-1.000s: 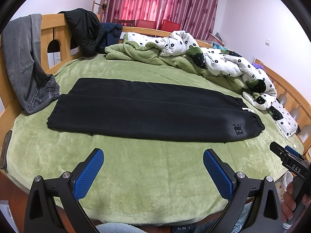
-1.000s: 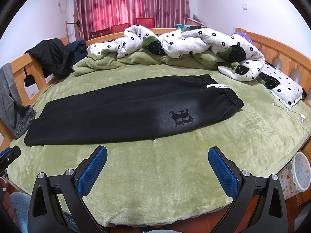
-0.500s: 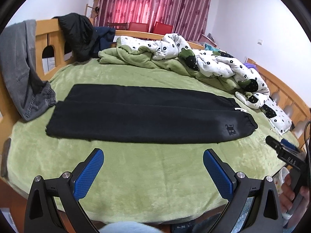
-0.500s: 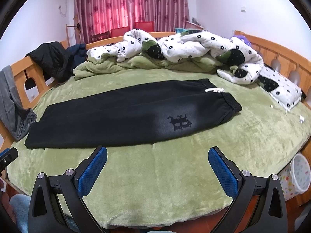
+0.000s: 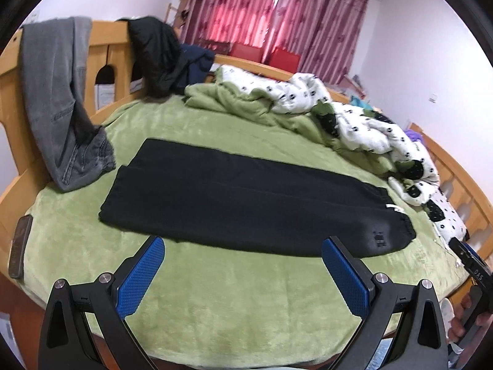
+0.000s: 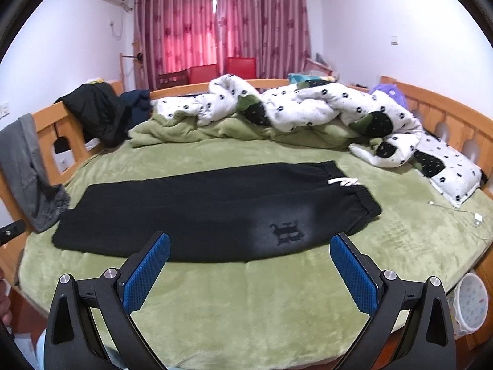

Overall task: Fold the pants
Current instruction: 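Lower both tools to the waistband edge of the black sweatpants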

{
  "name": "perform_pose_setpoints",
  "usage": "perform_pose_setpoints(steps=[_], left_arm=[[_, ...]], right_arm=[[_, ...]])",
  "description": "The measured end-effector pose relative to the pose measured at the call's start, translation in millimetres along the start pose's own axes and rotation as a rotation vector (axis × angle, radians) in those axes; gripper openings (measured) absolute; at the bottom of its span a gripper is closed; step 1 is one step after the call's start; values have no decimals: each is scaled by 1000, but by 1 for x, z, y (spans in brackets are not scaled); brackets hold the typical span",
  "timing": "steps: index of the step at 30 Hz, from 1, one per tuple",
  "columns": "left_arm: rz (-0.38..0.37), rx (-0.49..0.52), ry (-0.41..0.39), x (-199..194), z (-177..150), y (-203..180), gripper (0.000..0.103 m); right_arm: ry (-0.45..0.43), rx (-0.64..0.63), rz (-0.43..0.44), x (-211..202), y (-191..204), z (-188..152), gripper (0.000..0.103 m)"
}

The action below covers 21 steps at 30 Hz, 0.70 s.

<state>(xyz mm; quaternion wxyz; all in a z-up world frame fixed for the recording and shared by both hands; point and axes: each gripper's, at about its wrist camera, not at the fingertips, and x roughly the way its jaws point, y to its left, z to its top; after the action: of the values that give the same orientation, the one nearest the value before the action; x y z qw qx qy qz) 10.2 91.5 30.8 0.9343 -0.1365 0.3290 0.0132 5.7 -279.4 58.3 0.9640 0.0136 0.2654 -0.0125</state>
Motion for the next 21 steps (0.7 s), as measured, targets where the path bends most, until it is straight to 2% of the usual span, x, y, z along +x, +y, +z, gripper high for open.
perform_pose_setpoints(steps=[5, 8, 10, 12, 15, 16, 17, 18, 21], left_arm=[[32, -42, 44, 39, -1, 29, 99], [18, -71, 91, 71, -8, 47, 92], [27, -102, 107, 88, -14, 57, 92], [25, -145, 123, 107, -21, 70, 87], [22, -208, 153, 131, -31, 89, 84], [25, -224, 155, 137, -35, 95, 70], [31, -250, 154, 144, -39, 102, 64], [32, -264, 153, 148, -41, 107, 64], [7, -331, 148, 161, -47, 124, 64]], right_arm=[[107, 66, 37, 38, -24, 0, 98], [157, 78, 11, 68, -34, -8, 91], [184, 74, -7, 93, -41, -17, 90], [205, 80, -27, 115, -48, -28, 83], [252, 134, -43, 149, -65, -48, 81], [270, 167, -42, 162, -73, -54, 79], [280, 197, -49, 171, -79, -60, 75], [289, 225, -59, 181, -87, -64, 71], [295, 312, -59, 204, -108, -73, 70]])
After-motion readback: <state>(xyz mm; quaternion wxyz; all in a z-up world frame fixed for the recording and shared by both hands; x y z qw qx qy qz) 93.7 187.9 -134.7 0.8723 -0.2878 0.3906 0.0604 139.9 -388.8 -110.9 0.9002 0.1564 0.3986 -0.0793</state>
